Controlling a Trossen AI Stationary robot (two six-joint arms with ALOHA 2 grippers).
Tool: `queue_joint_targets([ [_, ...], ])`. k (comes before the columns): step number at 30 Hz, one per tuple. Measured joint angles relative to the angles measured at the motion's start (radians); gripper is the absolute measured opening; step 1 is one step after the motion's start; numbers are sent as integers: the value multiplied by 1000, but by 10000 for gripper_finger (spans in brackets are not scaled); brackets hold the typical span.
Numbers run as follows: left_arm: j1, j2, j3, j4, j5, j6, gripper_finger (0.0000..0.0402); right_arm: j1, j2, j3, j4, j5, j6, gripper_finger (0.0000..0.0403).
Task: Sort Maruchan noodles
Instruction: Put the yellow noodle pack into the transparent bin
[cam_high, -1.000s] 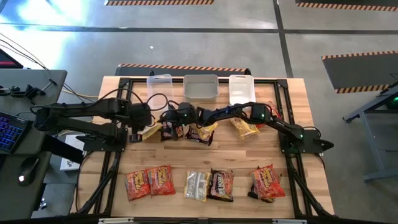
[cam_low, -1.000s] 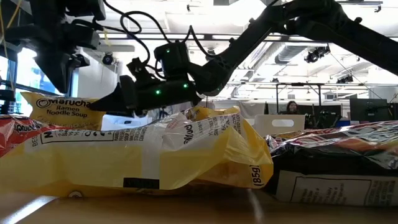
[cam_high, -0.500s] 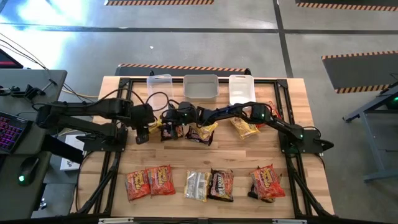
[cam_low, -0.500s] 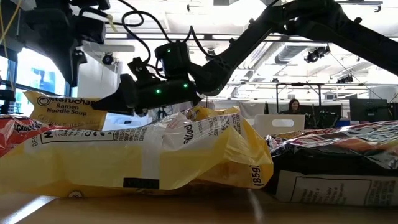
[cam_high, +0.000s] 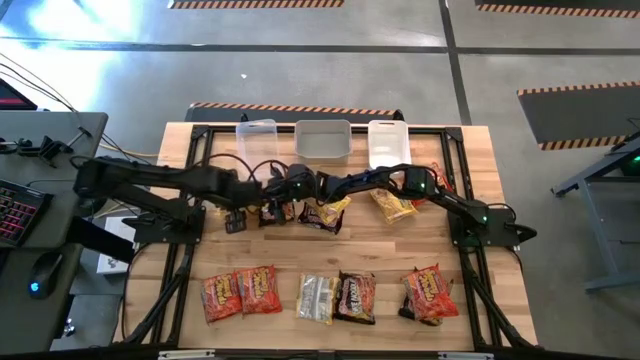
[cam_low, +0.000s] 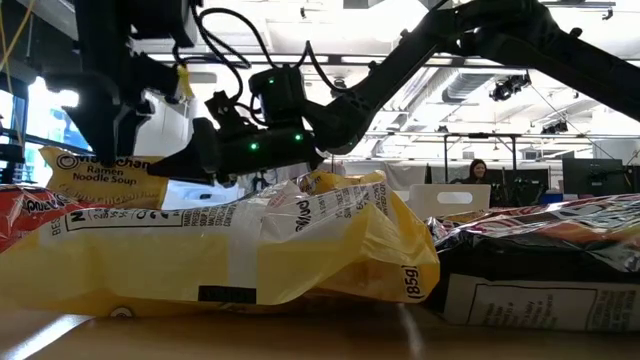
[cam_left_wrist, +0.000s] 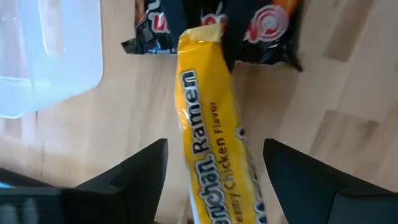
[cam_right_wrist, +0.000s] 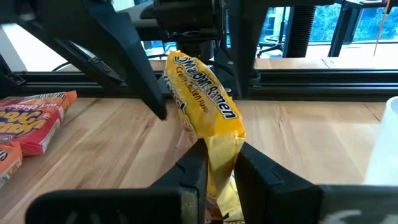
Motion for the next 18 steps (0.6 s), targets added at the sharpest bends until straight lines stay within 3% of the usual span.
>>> queue_joint_targets([
  [8,0,68,0,-3,-24,46,231,-1,0,0,0,0,-2,50],
  [18,3,45,-1,-40,-22,125,64,0,0,0,7,-3,0,51],
])
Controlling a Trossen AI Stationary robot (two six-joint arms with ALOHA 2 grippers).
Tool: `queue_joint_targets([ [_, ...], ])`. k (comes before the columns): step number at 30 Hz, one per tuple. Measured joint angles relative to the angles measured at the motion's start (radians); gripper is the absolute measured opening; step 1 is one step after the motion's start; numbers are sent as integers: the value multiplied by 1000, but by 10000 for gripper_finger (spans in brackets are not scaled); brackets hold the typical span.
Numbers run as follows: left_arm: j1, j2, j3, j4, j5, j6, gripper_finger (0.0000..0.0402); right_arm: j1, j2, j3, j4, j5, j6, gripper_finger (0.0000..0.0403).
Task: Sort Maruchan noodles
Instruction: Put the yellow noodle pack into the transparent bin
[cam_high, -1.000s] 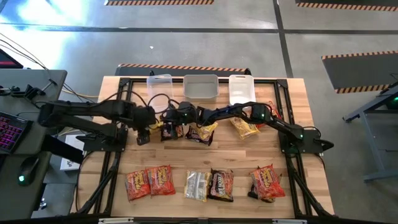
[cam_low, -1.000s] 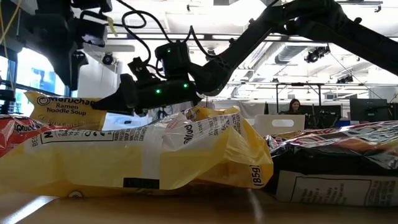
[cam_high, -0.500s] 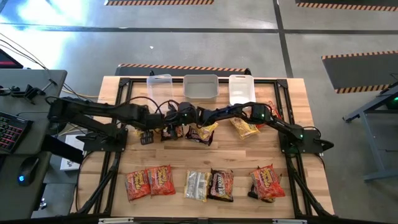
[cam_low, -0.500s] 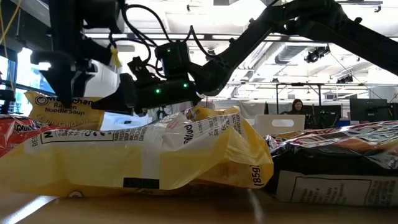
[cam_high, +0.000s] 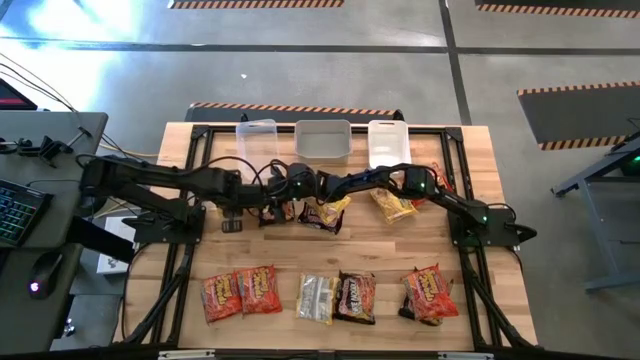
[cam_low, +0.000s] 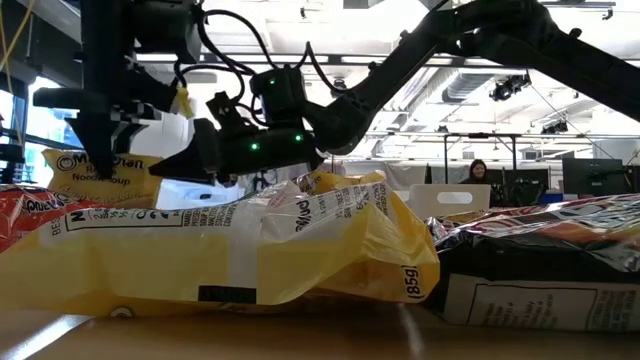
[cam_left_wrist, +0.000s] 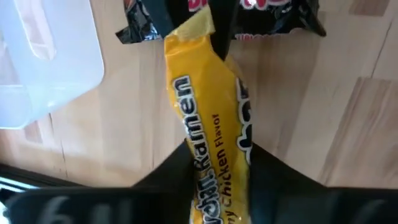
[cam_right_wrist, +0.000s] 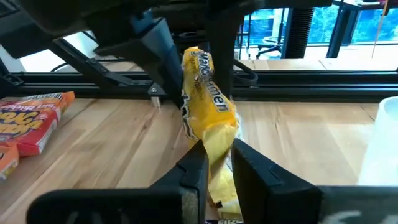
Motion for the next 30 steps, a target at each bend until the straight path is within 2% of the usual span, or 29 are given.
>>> queue_joint_targets([
  [3,13,-22,0,-21,10,25,28,0,-13,0,-11,-3,1,56],
  [7,52,-74,-1,-37,13,79,18,-1,-61,0,-68,-3,-6,68],
  [11,108,-123,6,-41,14,153,20,-1,-159,0,-300,-3,-95,68],
  [14,163,-129,53,-61,23,215,19,3,-236,-3,-518,3,-207,43],
  [16,202,-126,101,-68,37,259,19,12,-287,-45,-551,6,-255,14],
  [19,265,-106,181,-71,54,331,19,29,-368,-194,-461,57,-266,10],
  [26,459,-18,373,-73,82,537,18,80,-614,-662,-20,238,-242,4],
  [30,583,88,467,-40,82,682,17,79,-790,-847,60,284,-250,1],
])
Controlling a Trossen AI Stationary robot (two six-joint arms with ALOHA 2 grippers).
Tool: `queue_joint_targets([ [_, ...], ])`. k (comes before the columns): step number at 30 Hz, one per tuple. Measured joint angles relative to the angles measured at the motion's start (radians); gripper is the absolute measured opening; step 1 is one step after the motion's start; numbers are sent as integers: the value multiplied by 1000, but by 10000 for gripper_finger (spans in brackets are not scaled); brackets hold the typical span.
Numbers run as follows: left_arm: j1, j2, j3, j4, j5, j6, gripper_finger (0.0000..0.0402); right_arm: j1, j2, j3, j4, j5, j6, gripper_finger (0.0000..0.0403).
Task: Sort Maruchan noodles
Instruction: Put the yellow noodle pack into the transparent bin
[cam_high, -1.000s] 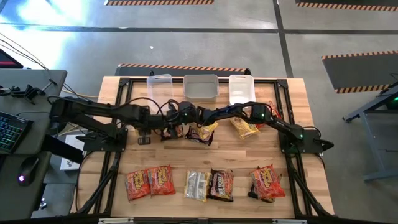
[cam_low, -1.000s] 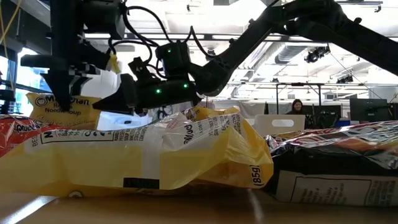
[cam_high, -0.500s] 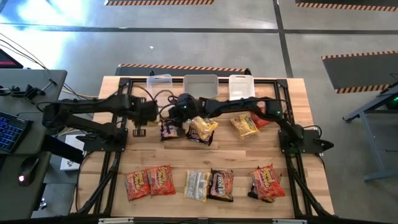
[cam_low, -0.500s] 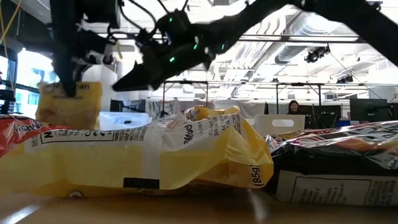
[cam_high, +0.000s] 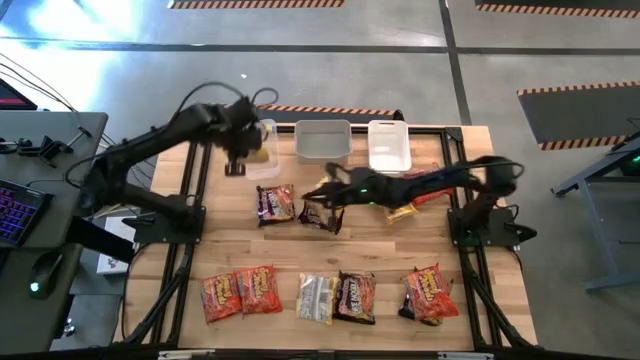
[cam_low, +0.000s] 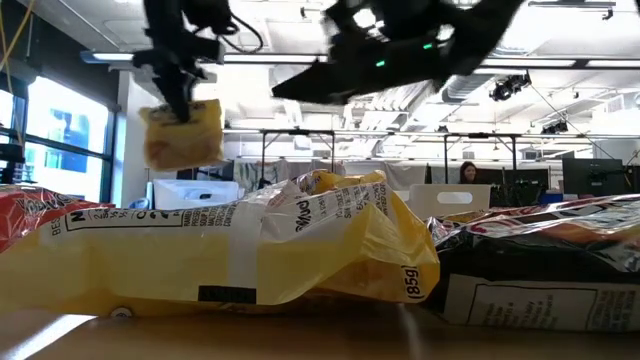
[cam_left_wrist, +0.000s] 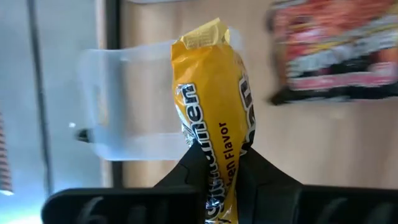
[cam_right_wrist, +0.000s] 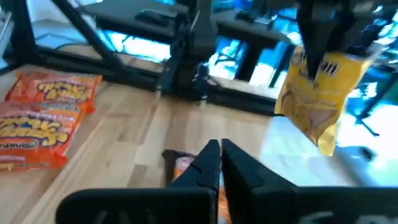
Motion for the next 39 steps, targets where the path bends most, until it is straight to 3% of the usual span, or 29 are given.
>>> queue_joint_targets([
  [8,187,309,274,20,-10,159,17,-36,-286,-219,33,9,21,0],
  [15,237,512,393,-30,-13,175,17,-58,-377,-307,35,70,13,0],
  [26,270,561,394,-8,-69,156,17,-74,-376,-313,47,70,-4,0],
  [39,273,561,394,11,-32,151,17,-74,-375,-313,81,61,-6,0],
])
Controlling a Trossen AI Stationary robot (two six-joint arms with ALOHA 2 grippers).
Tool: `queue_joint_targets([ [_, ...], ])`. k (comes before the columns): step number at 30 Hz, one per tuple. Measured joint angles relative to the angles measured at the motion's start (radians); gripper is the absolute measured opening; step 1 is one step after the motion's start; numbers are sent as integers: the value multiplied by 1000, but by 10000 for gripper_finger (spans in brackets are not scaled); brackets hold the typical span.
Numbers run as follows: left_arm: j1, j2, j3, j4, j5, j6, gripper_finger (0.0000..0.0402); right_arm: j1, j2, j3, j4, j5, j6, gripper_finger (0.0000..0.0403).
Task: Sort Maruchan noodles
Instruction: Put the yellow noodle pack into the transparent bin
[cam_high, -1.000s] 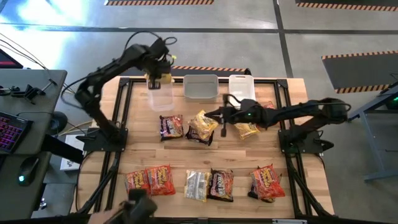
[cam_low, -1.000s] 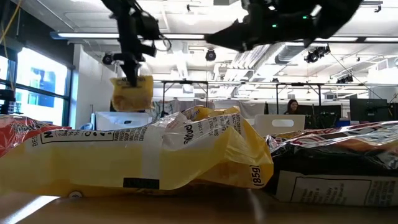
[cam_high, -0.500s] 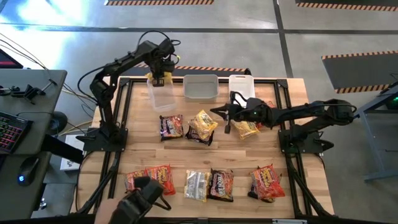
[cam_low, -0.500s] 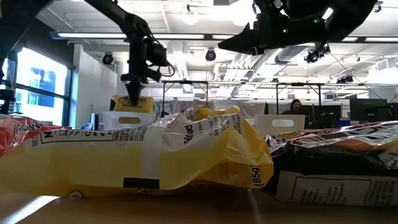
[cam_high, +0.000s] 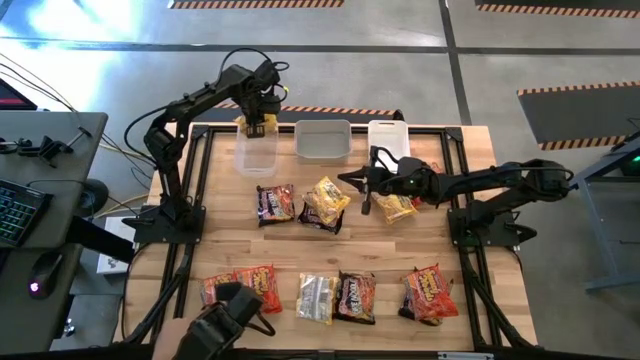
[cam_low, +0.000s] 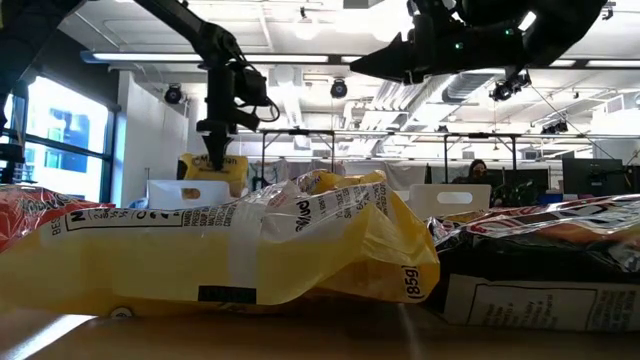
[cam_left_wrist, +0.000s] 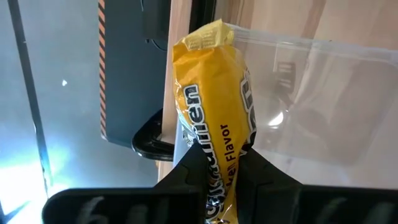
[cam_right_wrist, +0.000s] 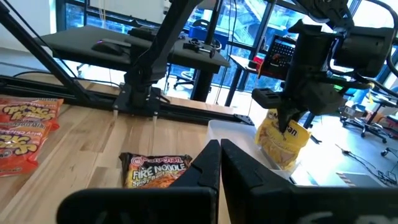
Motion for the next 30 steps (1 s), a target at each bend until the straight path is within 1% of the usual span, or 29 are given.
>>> queue_joint_targets([
  [9,-2,6,0,49,28,103,17,0,0,0,0,-8,-12,0],
  [17,0,52,-1,81,33,179,19,0,0,0,0,-34,-21,0],
  [30,-3,88,-1,105,26,194,81,0,1,0,0,-33,-21,0],
])
